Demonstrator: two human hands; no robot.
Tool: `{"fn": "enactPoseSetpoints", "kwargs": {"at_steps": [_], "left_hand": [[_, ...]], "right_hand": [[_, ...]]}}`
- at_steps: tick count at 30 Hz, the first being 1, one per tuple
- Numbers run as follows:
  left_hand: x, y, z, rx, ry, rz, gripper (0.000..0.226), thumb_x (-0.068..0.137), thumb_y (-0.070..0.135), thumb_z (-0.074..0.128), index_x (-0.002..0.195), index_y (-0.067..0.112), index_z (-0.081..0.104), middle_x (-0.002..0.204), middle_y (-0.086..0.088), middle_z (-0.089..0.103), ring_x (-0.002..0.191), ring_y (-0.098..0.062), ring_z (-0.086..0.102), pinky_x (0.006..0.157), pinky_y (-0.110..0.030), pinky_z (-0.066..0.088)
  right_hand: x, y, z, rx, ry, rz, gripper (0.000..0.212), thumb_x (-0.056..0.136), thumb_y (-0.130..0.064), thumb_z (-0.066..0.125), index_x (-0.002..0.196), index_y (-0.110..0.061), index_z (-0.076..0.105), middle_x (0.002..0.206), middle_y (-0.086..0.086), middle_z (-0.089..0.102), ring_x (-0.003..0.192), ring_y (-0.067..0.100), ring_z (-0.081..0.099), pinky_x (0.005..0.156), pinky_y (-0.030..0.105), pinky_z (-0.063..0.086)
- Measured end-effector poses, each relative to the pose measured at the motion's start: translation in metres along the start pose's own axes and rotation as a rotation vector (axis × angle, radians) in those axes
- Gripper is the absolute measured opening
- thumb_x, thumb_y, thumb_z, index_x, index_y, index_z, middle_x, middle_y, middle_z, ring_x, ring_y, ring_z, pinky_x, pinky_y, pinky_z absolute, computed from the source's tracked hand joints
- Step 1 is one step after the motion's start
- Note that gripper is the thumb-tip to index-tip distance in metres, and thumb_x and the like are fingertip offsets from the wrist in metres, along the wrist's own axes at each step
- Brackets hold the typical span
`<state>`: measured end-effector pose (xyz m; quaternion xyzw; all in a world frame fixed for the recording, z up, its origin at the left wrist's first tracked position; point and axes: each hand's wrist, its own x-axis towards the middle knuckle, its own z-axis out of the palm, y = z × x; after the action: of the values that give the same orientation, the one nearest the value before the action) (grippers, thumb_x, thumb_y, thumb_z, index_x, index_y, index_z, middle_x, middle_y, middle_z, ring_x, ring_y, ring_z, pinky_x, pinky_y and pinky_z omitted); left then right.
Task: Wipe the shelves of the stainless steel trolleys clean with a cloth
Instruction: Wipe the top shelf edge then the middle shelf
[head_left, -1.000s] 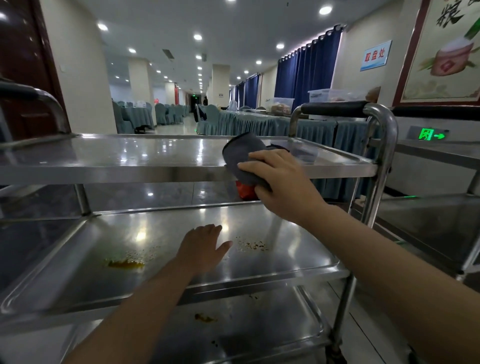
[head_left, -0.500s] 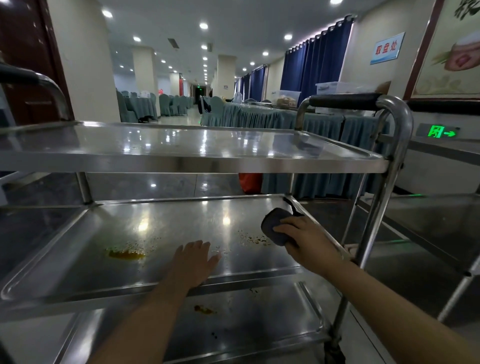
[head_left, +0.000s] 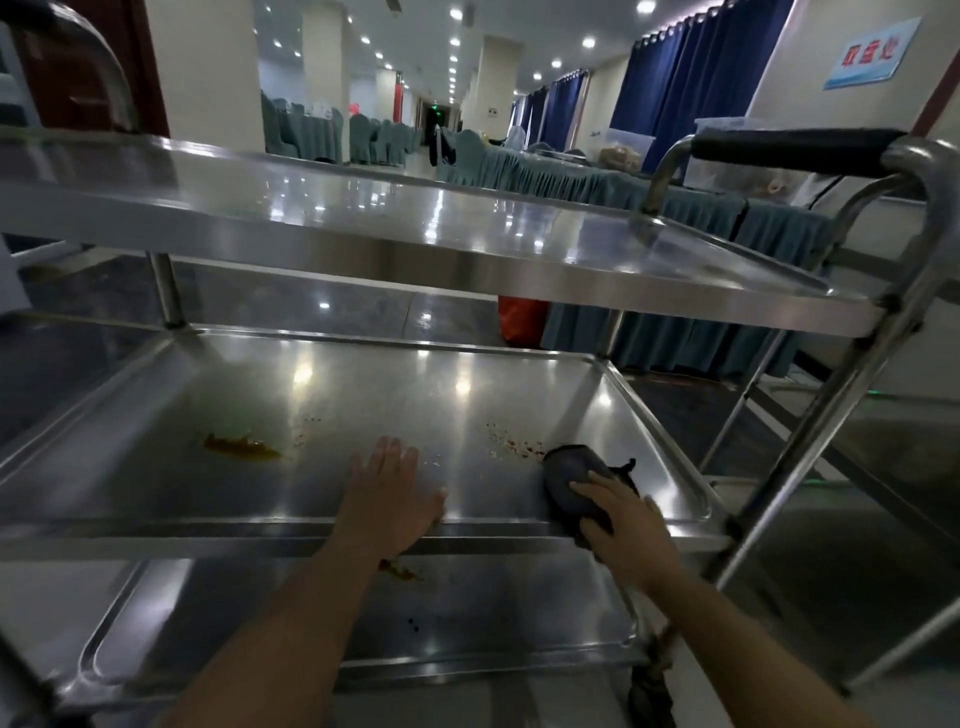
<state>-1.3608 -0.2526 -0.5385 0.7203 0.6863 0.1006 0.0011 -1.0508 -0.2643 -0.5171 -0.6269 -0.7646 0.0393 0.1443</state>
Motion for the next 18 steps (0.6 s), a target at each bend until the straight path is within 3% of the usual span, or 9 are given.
{"fn": "enactPoseSetpoints", "kwargs": {"at_steps": [3,7,12,15,18], "left_hand": [[-0.001,-0.001,0.001,0.006,-0.008,0.013,0.080,0.091,0.068,0.022,0.152,0.017,0.012,0.161,-0.010,0.003,0.148,-0.027,-0.001,0.117,-0.051,-0.001],[-0.005,-0.002,0.004,0.032,0.017,0.023,0.082,0.090,0.069,0.013,0.153,0.017,0.012,0.162,-0.008,0.002,0.149,-0.023,-0.004,0.116,-0.048,-0.008],[-0.003,-0.003,0.007,0.040,0.022,0.027,0.088,0.085,0.073,0.004,0.153,0.018,0.008,0.162,-0.008,0.001,0.148,-0.021,-0.006,0.114,-0.046,-0.013],[-0.005,-0.005,0.008,0.035,0.005,0.015,0.100,0.075,0.078,-0.007,0.153,0.018,0.009,0.162,-0.006,0.000,0.148,-0.020,-0.008,0.114,-0.045,-0.015],[-0.005,-0.006,0.008,0.038,-0.010,0.013,0.108,0.068,0.081,-0.016,0.153,0.019,0.009,0.162,-0.004,-0.002,0.148,-0.019,-0.010,0.114,-0.045,-0.015]], "right_hand": [[0.008,0.032,-0.006,-0.049,0.022,0.151,0.049,0.092,-0.038,0.050,0.141,-0.031,0.042,0.155,-0.001,0.029,0.139,0.022,0.031,0.110,0.045,0.029],[0.029,0.022,-0.001,0.062,0.007,0.274,0.044,0.096,-0.039,0.038,0.140,-0.030,0.044,0.156,0.000,0.027,0.141,0.027,0.026,0.112,0.049,0.023],[0.053,-0.051,0.021,0.103,-0.014,0.007,0.044,0.101,-0.027,0.028,0.144,-0.023,0.036,0.152,0.003,0.036,0.136,0.022,0.036,0.105,0.035,0.029],[0.050,-0.073,0.028,0.031,-0.065,-0.023,0.048,0.093,-0.051,0.028,0.140,-0.043,0.036,0.147,-0.005,0.036,0.132,0.026,0.031,0.107,0.045,0.026],[0.045,-0.052,0.028,-0.088,-0.067,0.032,0.055,0.085,-0.058,0.023,0.139,-0.050,0.030,0.151,-0.005,0.028,0.136,0.026,0.022,0.110,0.054,0.016]]}}
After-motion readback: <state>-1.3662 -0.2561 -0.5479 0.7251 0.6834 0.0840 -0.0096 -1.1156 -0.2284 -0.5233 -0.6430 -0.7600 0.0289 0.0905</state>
